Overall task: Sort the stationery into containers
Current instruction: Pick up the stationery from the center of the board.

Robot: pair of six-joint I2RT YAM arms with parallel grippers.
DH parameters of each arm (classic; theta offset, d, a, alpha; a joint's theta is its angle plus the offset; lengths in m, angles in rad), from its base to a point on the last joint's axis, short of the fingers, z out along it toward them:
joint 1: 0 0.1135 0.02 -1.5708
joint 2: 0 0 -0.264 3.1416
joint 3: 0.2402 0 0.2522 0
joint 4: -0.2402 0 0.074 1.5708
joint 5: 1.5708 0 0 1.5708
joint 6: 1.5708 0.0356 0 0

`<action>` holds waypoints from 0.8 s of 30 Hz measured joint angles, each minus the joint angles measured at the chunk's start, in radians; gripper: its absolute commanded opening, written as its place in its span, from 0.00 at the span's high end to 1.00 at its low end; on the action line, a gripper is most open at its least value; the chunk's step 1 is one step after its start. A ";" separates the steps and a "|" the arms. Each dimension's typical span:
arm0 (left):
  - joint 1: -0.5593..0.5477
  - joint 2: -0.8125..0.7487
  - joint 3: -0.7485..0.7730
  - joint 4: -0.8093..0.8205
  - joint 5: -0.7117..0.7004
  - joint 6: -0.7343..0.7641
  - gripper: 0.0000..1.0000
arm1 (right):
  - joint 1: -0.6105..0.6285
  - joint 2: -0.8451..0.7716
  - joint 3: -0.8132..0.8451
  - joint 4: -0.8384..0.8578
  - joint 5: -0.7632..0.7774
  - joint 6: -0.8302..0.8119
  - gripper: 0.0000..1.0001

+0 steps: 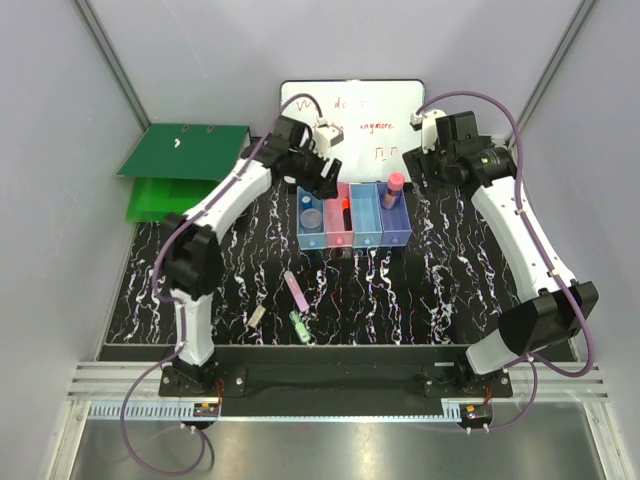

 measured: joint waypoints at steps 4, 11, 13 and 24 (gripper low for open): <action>0.003 -0.249 -0.114 -0.074 0.009 0.254 0.19 | 0.000 0.000 0.008 -0.002 -0.018 -0.005 0.23; -0.030 -0.622 -0.467 -0.168 -0.043 0.697 0.20 | 0.000 -0.003 0.050 -0.019 -0.106 -0.034 0.24; -0.050 -0.649 -0.575 -0.182 -0.069 0.807 0.20 | 0.002 -0.007 0.051 -0.031 -0.128 -0.042 0.24; -0.163 -0.653 -0.890 -0.190 -0.222 1.369 0.18 | 0.003 -0.051 0.039 -0.055 -0.152 -0.086 0.23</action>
